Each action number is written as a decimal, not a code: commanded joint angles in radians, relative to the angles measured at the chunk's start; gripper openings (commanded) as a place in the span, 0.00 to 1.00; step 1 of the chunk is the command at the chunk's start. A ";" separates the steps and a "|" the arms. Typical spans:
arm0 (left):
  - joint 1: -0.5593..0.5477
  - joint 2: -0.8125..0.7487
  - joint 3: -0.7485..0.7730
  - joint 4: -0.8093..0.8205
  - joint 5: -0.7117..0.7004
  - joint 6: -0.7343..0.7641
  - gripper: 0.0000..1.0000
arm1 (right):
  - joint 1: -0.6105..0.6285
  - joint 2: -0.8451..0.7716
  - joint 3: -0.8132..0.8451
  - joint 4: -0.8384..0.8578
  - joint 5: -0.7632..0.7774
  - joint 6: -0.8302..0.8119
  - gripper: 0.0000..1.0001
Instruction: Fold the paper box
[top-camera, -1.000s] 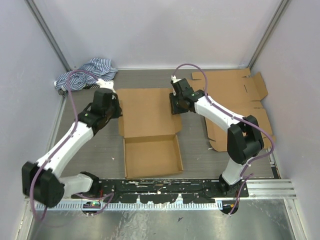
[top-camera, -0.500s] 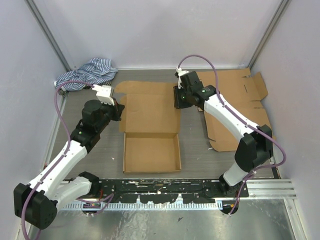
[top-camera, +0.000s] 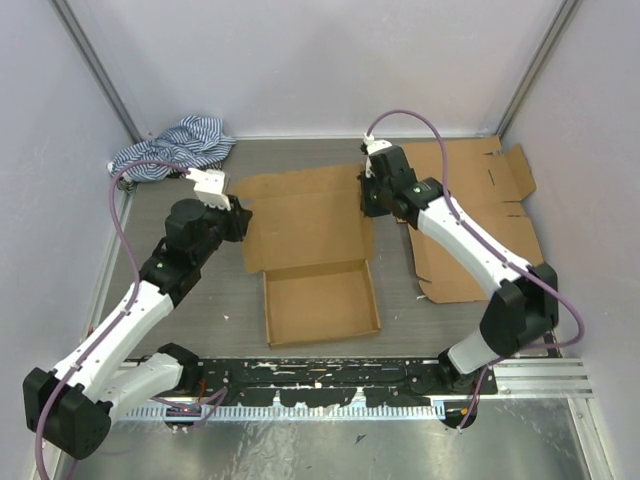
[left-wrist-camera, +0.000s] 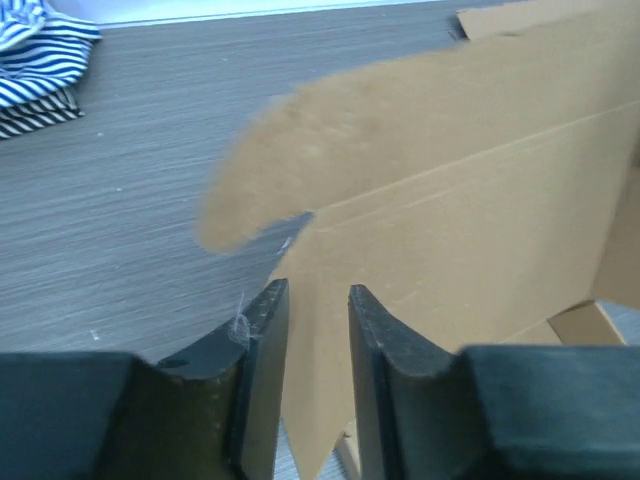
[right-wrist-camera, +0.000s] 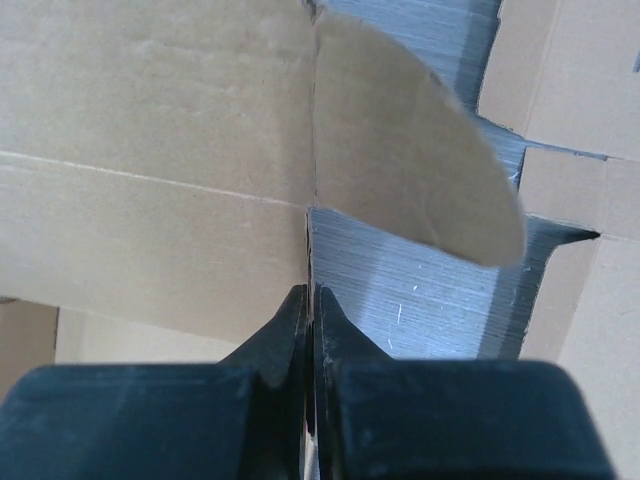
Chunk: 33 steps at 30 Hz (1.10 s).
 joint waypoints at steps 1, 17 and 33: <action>-0.002 -0.017 0.096 -0.105 -0.114 -0.022 0.43 | 0.006 -0.200 -0.113 0.276 -0.013 -0.033 0.01; -0.002 0.030 0.299 -0.438 -0.099 -0.022 0.55 | 0.053 -0.393 -0.340 0.482 -0.062 -0.093 0.01; -0.002 0.081 0.361 -0.515 -0.306 0.076 0.55 | 0.176 -0.367 -0.283 0.485 0.002 -0.223 0.01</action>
